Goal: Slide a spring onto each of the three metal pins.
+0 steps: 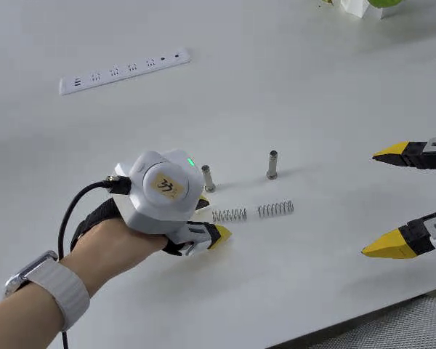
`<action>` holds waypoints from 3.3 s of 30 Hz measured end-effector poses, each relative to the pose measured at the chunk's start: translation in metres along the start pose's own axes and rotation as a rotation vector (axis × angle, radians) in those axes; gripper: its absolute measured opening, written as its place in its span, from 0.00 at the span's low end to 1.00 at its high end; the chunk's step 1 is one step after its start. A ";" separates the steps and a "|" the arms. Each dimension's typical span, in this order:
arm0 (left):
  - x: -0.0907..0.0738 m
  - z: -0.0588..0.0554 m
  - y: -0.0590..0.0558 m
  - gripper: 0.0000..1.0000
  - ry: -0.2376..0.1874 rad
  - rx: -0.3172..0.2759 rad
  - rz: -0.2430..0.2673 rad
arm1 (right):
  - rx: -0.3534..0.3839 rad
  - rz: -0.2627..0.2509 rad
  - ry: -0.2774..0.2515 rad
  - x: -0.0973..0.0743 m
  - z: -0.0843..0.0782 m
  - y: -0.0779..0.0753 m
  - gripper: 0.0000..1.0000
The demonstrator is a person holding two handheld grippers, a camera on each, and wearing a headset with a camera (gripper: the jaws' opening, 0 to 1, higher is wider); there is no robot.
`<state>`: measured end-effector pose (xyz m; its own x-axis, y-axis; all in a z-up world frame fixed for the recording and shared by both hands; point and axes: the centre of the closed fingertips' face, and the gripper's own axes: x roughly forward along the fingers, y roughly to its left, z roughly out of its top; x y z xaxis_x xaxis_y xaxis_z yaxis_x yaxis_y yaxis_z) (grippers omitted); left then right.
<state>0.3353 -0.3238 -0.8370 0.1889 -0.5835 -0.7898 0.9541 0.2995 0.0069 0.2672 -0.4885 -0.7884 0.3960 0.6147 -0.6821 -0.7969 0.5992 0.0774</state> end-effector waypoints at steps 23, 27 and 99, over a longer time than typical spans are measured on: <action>0.006 -0.004 0.006 0.10 0.067 0.047 -0.046 | 0.036 -0.003 -0.023 0.003 0.003 0.001 0.88; 0.006 -0.005 0.006 0.10 0.071 0.061 -0.048 | 0.035 -0.002 -0.022 0.004 0.004 0.001 0.87; -0.070 0.015 -0.066 0.07 -0.334 -0.040 -0.031 | -0.183 0.242 -0.058 0.038 0.087 0.074 0.57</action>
<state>0.2627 -0.3143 -0.7733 0.2318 -0.8058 -0.5450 0.9520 0.3031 -0.0433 0.2629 -0.3761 -0.7460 0.2061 0.7598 -0.6166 -0.9382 0.3326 0.0962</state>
